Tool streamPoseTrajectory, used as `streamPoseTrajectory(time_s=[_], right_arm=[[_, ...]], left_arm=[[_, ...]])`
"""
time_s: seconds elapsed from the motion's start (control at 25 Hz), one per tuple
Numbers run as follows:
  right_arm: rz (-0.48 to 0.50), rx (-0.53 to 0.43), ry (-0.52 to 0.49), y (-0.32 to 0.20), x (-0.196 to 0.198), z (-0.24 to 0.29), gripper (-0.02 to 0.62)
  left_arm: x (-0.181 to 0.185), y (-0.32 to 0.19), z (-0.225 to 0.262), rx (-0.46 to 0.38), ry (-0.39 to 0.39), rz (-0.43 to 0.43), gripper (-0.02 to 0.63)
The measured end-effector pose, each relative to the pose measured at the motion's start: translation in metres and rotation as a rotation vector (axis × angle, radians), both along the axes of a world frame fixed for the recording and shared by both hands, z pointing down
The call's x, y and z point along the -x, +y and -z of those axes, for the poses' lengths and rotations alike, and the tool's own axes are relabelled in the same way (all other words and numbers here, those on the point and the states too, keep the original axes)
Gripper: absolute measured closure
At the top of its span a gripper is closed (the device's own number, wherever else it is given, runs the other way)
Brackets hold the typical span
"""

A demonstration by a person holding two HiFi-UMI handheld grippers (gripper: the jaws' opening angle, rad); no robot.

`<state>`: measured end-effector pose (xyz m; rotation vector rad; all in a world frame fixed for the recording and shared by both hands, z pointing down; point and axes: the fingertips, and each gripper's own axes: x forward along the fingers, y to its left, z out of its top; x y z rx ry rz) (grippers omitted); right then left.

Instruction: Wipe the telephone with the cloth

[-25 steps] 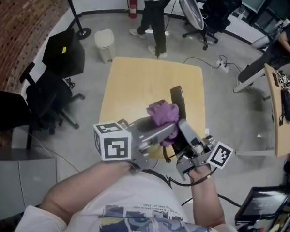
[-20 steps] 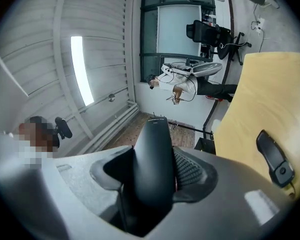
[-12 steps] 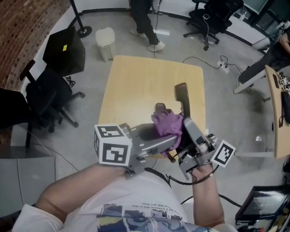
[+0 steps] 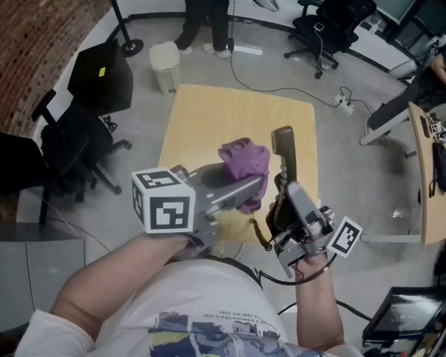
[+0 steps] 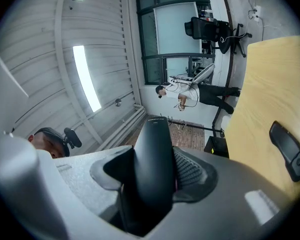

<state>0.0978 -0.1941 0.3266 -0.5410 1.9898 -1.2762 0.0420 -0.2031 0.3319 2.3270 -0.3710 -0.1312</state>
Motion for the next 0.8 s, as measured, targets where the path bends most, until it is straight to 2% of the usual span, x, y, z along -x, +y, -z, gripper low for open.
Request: streamPoseTrajectory(time_s=[0.12, 0.24, 0.52, 0.64, 0.8], right_arm=[[0.002, -0.005, 0.001, 0.002, 0.004, 0.0, 0.353], [-0.011, -0.005, 0.003, 0.001, 0.007, 0.0, 0.353], [-0.041, -0.003, 0.015, -0.001, 0.002, 0.0, 0.353], [-0.047, -0.002, 0.016, 0.0, 0.002, 0.0, 0.353], [-0.063, 0.001, 0.006, 0.0, 0.0, -0.001, 0.353]], left_arm=[[-0.002, -0.013, 0.0, -0.011, -0.02, 0.031, 0.457], [-0.006, -0.012, -0.002, -0.009, -0.036, 0.026, 0.457], [-0.025, 0.019, -0.011, -0.022, -0.095, -0.062, 0.457], [-0.026, 0.025, -0.012, -0.042, -0.125, -0.079, 0.458], [-0.026, 0.044, -0.015, -0.077, -0.18, -0.142, 0.459]])
